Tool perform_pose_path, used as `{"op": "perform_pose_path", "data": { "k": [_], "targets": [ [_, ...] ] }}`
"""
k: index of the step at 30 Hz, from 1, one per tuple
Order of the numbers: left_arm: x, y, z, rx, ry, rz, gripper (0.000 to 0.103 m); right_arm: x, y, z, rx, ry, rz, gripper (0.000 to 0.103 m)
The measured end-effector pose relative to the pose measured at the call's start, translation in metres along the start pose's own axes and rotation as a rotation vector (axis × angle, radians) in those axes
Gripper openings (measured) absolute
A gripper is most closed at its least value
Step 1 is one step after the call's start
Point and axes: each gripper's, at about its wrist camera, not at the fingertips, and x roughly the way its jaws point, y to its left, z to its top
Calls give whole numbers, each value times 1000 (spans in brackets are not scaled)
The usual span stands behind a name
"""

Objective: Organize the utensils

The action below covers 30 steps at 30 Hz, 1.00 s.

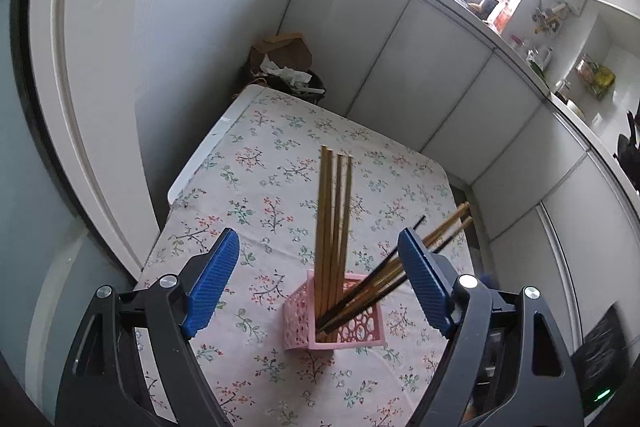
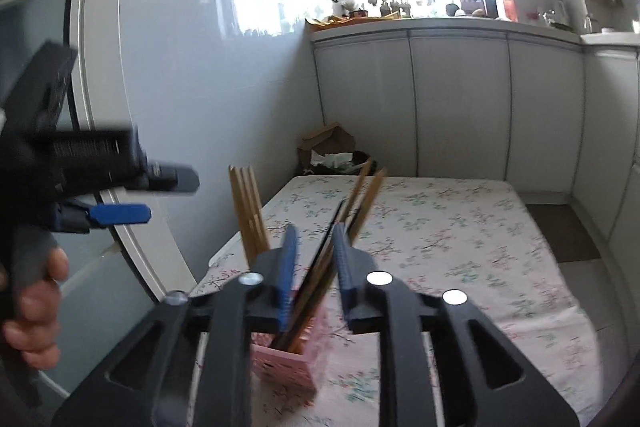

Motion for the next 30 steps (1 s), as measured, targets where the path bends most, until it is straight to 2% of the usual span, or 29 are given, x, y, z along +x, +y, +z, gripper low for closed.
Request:
{"op": "perform_pose_path", "data": {
  "k": [2, 4, 5, 7, 8, 9, 10, 12, 13, 15, 18, 25, 30],
  "targets": [
    [-3, -7, -2, 17, 7, -2, 78, -14, -8, 13, 16, 28, 1, 32],
    [-10, -16, -5, 48, 1, 4, 80, -36, -17, 22, 54, 84, 22, 46],
    [-15, -23, -7, 71, -6, 13, 83, -41, -19, 23, 64, 102, 33, 49],
    [-28, -36, -13, 117, -25, 24, 85, -62, -20, 21, 63, 161, 48, 66],
    [-35, -41, -17, 140, -37, 31, 88, -74, -19, 18, 54, 185, 57, 69],
    [-42, -46, -22, 161, -52, 45, 94, -83, -18, 17, 48, 196, 64, 71],
    [-51, -51, -29, 188, -72, 71, 96, -95, -16, 15, 37, 209, 71, 72],
    [-68, -62, -46, 228, -76, 115, 96, -116, -14, 14, 35, 209, 76, 77],
    [-75, -65, -50, 233, -78, 115, 96, -128, -14, 14, 42, 204, 65, 81],
    [-97, -72, -65, 235, -101, 125, 96, -151, -13, 17, 46, 189, 62, 83],
    [-125, -85, -82, 260, -118, 142, 96, -184, -10, 22, 23, 182, 17, 92],
    [-199, -115, -107, 317, -220, 186, 96, -247, -12, 33, 69, 167, 9, 96],
    [-232, -127, -113, 356, -270, 241, 96, -280, -10, 47, 71, 160, -51, 96]
  ]
}}
